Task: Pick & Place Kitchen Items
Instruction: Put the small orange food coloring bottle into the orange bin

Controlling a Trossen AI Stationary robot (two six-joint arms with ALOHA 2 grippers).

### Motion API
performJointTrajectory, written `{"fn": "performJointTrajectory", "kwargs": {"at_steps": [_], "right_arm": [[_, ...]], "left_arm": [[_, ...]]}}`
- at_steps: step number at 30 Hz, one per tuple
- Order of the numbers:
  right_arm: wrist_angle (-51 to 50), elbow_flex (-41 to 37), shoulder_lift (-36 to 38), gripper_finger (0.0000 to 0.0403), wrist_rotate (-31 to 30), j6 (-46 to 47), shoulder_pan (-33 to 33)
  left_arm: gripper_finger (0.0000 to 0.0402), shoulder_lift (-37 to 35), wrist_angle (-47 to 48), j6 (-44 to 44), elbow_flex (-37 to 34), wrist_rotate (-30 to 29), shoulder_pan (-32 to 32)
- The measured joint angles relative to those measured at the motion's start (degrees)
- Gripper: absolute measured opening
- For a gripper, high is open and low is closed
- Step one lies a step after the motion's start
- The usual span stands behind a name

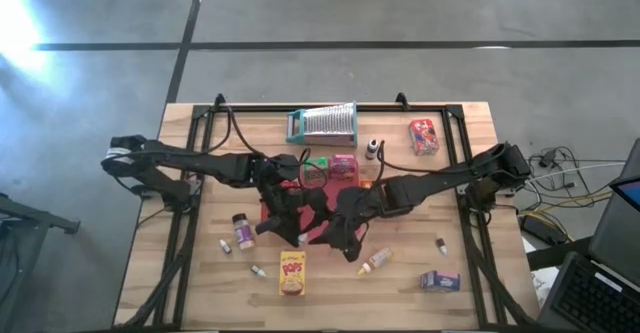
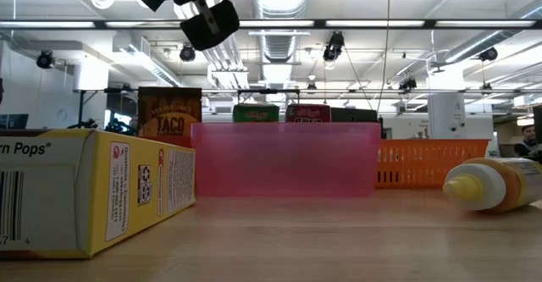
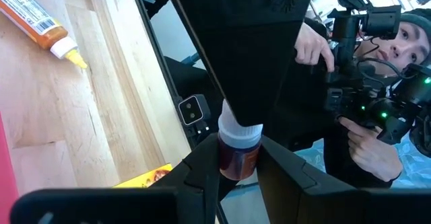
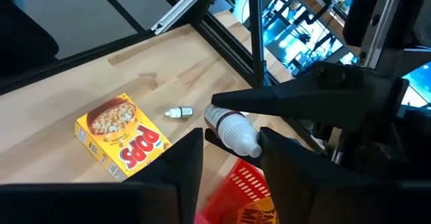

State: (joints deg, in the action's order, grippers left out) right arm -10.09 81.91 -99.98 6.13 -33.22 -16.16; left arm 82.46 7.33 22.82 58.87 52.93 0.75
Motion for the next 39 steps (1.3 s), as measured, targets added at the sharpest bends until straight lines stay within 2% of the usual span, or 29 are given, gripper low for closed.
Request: {"fn": "performJointTrajectory", "kwargs": {"at_steps": [7,13,18,31,35,39], "right_arm": [[0.0,0.0,0.0,0.0172,0.5,0.0,0.0],[1.3,0.0,0.0,0.0182,0.6,-1.3,-0.1],[1.5,0.0,-0.1,0.016,0.5,-1.7,-0.1],[0.7,0.0,0.0,0.0059,0.4,-2.0,-0.1],[0.6,0.0,0.0,0.0056,0.4,-2.1,-0.1],[0.4,0.0,0.0,0.0085,0.2,-2.4,-0.1]], "left_arm": [[0.009,0.0,-0.1,-0.2,0.0,0.0,0.0],[0.009,0.0,-0.3,-1.0,0.5,-0.1,0.0],[0.009,0.0,-0.3,-1.3,0.5,-0.4,0.0],[0.009,0.0,0.2,-1.7,0.7,-0.5,0.0],[0.009,0.0,0.2,-1.6,0.9,-0.5,0.0],[0.009,0.0,0.2,-1.6,0.9,-0.5,0.0]]}}
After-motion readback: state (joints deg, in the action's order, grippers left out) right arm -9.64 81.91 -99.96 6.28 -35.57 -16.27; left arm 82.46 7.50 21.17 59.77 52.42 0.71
